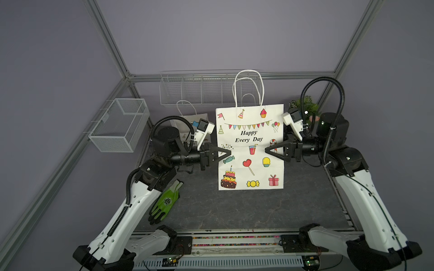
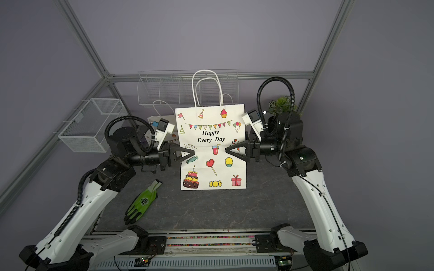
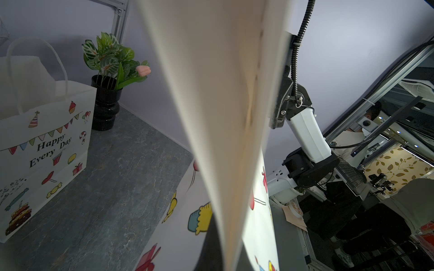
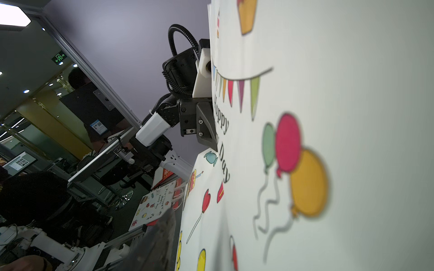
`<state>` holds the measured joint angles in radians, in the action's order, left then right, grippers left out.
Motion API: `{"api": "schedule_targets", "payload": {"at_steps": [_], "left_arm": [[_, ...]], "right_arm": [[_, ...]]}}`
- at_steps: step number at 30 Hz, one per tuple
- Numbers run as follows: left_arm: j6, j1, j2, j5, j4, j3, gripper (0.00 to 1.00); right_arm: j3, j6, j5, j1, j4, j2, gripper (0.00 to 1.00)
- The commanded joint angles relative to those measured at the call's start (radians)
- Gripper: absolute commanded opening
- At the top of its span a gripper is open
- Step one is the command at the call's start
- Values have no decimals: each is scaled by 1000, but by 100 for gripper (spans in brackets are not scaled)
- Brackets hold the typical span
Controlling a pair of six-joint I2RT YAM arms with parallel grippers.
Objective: Put away the paper bag
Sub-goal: Press the paper bag.
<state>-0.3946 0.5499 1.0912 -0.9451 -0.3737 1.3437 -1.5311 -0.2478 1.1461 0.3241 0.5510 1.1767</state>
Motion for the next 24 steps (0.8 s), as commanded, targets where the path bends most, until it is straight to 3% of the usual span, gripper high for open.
{"api": "schedule_targets", "payload": {"at_steps": [1, 3, 10, 17, 19, 22, 24], "left_arm": [[27, -10, -10, -17, 1, 54, 0], [23, -16, -14, -24, 2, 61, 0], [16, -24, -13, -38, 2, 65, 0], [16, -36, -12, -40, -2, 45, 0], [16, -36, -10, -54, -5, 41, 16], [17, -36, -8, -89, -5, 33, 57], [12, -36, -12, -111, 1, 24, 73]], "right_arm": [[21, 50, -24, 18, 63, -17, 59], [26, 56, -33, 24, 70, -18, 57], [46, 39, -40, 27, 45, -43, 23], [41, 29, -52, 27, 40, -52, 7], [37, 30, -60, 26, 41, -51, 7], [29, 29, -60, 24, 43, -48, 7], [25, 28, -55, 24, 38, -47, 7]]}}
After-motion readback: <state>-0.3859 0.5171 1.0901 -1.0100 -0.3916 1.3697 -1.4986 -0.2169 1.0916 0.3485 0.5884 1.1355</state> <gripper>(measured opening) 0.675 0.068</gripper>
